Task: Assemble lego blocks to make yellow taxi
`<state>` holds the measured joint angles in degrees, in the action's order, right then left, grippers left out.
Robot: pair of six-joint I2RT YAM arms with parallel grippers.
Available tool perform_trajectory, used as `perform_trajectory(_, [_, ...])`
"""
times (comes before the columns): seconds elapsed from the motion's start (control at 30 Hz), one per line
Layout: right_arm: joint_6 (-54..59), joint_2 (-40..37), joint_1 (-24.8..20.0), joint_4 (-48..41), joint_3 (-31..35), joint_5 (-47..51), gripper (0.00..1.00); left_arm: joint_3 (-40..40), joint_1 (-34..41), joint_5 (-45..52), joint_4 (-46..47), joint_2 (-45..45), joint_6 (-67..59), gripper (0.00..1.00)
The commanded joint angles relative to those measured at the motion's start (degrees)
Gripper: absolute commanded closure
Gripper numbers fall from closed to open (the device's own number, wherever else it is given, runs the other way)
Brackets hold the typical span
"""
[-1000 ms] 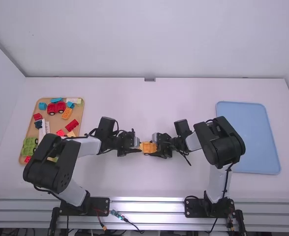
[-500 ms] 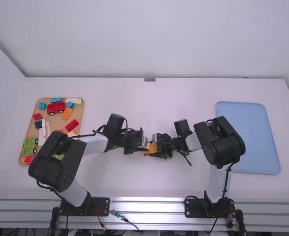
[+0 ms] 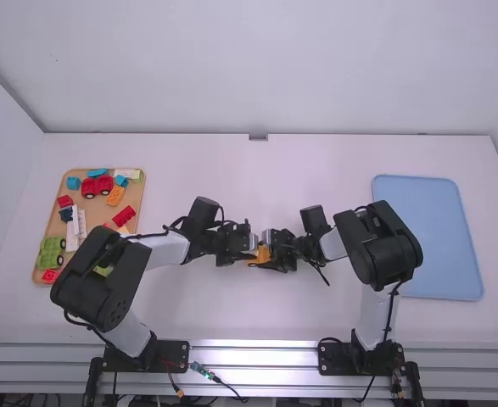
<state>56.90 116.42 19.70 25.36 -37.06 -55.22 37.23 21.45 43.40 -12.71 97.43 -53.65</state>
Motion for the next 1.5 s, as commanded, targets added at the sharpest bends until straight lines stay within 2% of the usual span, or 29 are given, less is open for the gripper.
perform_trajectory(0.0, [-0.5,0.92,0.22,-0.13,-0.11,-0.48,0.39,0.72,0.31,0.46,-1.6,2.19,1.9,0.98])
perform_trajectory(0.13, [-0.48,0.92,0.22,-0.35,-0.11,-0.44,0.39,1.97,0.31,0.66,-0.7,4.61,2.62,0.98])
perform_trajectory(1.2, [-0.46,0.92,0.22,-0.31,-0.11,-1.51,0.39,2.47,1.33,2.14,-1.25,6.32,0.28,0.97])
perform_trajectory(1.27, [-0.46,0.92,0.22,-0.33,-0.11,-1.36,0.38,2.45,1.55,2.14,-1.07,6.32,0.28,0.81])
perform_trajectory(1.3, [-0.46,0.92,0.22,-0.33,-0.11,-1.38,0.39,2.45,1.51,2.14,-1.09,6.32,0.28,0.7])
perform_trajectory(1.33, [-0.5,0.92,0.2,-0.33,-0.11,-1.36,0.39,2.45,1.25,2.16,-1.11,6.32,0.28,0.53])
perform_trajectory(1.37, [-0.5,0.92,0.17,-0.33,-0.11,-1.36,0.39,2.45,1.27,2.19,-1.11,6.32,0.26,0.53])
perform_trajectory(1.4, [-0.48,0.92,0.17,-0.33,-0.11,-1.33,0.39,2.45,1.49,2.14,-1.36,6.29,0.26,0.34])
perform_trajectory(1.43, [-0.48,0.92,0.17,-0.35,-0.11,-1.33,0.39,2.45,1.46,2.14,-1.38,6.29,0.26,0.3])
perform_trajectory(1.47, [-0.46,0.92,0.24,-0.35,-0.11,-1.36,0.39,2.54,1.22,2.14,-1.57,6.29,0.28,0.16])
